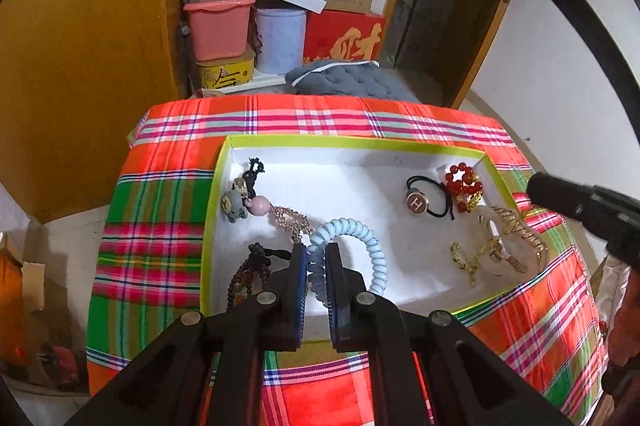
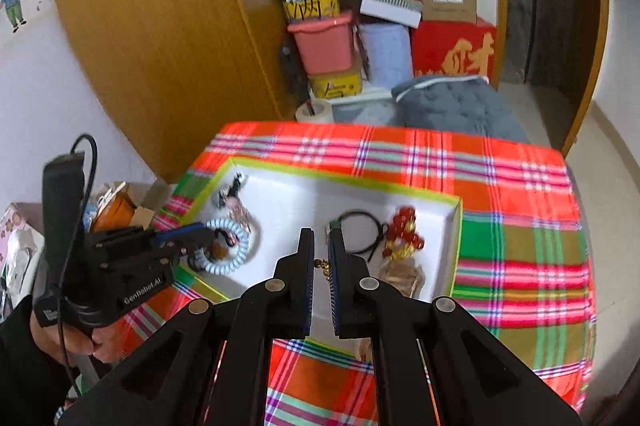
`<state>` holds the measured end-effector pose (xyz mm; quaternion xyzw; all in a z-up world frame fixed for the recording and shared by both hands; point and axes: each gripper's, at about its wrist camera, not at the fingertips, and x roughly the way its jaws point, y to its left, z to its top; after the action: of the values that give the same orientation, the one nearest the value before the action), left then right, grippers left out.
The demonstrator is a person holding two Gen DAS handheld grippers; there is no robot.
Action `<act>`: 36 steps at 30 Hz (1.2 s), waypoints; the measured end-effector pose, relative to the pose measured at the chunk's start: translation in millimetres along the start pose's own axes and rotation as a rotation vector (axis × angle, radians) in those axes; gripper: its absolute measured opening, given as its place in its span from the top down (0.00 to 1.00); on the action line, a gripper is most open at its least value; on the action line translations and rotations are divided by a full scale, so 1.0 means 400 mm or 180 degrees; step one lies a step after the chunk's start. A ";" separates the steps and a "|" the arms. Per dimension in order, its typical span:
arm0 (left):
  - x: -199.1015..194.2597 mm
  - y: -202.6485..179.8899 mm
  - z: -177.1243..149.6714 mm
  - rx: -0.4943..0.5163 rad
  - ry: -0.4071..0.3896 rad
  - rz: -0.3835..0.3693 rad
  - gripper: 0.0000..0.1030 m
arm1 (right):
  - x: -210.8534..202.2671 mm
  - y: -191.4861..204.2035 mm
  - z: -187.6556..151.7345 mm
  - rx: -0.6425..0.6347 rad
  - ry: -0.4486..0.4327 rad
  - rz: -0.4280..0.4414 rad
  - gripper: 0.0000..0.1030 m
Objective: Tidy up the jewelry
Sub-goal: 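Carry the white coil hair tie and gold chain over the tray with both tools, then open both tools to release the items in the tray and withdraw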
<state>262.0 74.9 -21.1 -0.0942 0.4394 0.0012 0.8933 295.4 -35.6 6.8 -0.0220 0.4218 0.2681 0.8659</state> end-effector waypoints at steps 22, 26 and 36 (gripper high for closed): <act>0.058 -0.008 -0.019 0.0044 0.0115 0.0009 0.91 | 0.100 0.000 -0.049 -0.0053 0.0371 -0.0079 0.93; 0.058 -0.009 -0.019 0.0056 0.0128 -0.0003 0.91 | 0.103 0.005 -0.050 -0.0090 0.0386 -0.0105 0.91; 0.025 -0.005 -0.020 0.0011 0.0061 -0.0044 0.73 | 0.068 0.013 -0.048 -0.0104 0.0293 -0.0107 0.81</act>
<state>262.0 70.7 -33.3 -0.0957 0.4473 -0.0066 0.8892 292.7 -24.3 -24.7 -0.0555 0.4563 0.2591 0.8494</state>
